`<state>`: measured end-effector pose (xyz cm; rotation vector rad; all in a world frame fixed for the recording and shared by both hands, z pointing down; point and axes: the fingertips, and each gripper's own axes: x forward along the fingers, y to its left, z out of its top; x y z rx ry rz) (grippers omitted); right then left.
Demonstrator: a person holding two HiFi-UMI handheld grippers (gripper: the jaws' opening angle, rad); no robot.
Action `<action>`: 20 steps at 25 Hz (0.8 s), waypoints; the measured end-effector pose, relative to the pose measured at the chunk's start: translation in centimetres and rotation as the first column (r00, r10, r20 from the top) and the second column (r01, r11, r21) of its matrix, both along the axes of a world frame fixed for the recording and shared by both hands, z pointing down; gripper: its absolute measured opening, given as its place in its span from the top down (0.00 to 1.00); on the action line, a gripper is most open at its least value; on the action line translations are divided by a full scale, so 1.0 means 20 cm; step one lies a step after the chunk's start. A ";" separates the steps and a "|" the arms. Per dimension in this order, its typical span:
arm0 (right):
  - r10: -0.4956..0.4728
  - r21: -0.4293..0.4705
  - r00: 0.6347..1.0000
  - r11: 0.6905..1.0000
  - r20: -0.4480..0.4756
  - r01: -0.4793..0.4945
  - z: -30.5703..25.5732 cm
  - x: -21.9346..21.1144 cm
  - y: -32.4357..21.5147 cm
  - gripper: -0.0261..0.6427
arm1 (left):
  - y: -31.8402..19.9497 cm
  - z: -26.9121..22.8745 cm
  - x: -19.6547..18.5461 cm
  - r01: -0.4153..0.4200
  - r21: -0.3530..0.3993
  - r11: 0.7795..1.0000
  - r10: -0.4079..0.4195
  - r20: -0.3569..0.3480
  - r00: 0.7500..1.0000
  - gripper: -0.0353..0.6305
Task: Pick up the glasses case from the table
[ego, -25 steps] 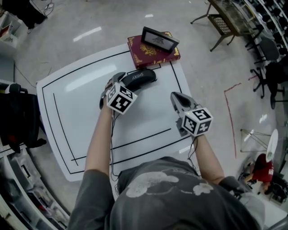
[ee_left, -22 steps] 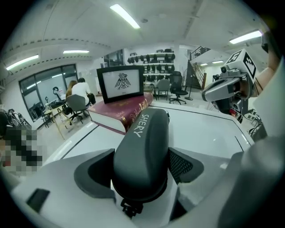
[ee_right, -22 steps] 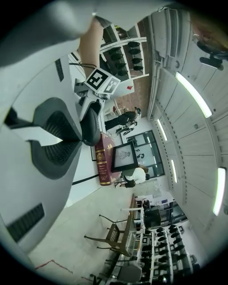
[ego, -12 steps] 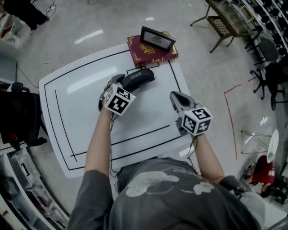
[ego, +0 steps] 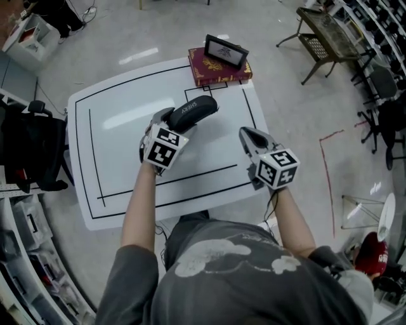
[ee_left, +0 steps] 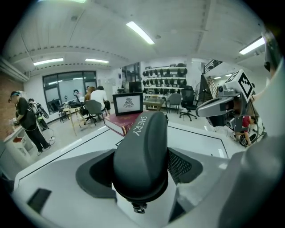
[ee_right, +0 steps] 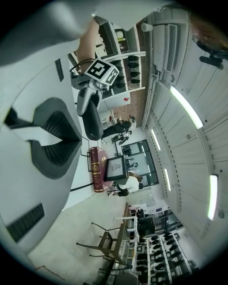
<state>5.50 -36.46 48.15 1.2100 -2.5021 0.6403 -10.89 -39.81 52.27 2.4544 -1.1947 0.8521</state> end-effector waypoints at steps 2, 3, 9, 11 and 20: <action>-0.015 0.008 1.000 1.000 0.007 0.015 -0.02 0.00 0.06 0.96 | 0.07 -0.04 -0.01 0.022 0.014 1.000 -0.022 -0.003 1.000 0.43; -0.023 0.012 1.000 1.000 0.008 0.023 -0.03 0.00 0.08 0.96 | 0.11 -0.06 -0.01 0.032 0.020 0.999 -0.032 -0.004 0.999 0.43; -0.059 0.048 0.998 0.997 0.015 0.059 -0.09 0.04 0.25 0.96 | 0.35 -0.14 0.01 0.089 0.042 0.995 -0.088 -0.027 0.996 0.43; -0.068 0.062 0.998 0.996 0.018 0.067 -0.11 0.06 0.30 0.96 | 0.43 -0.17 0.02 0.105 0.051 0.993 -0.103 -0.033 0.994 0.43; -0.088 0.107 0.996 0.991 0.034 0.084 -0.18 0.17 0.60 0.96 | 0.81 -0.27 0.09 0.168 0.095 0.981 -0.162 -0.065 0.985 0.43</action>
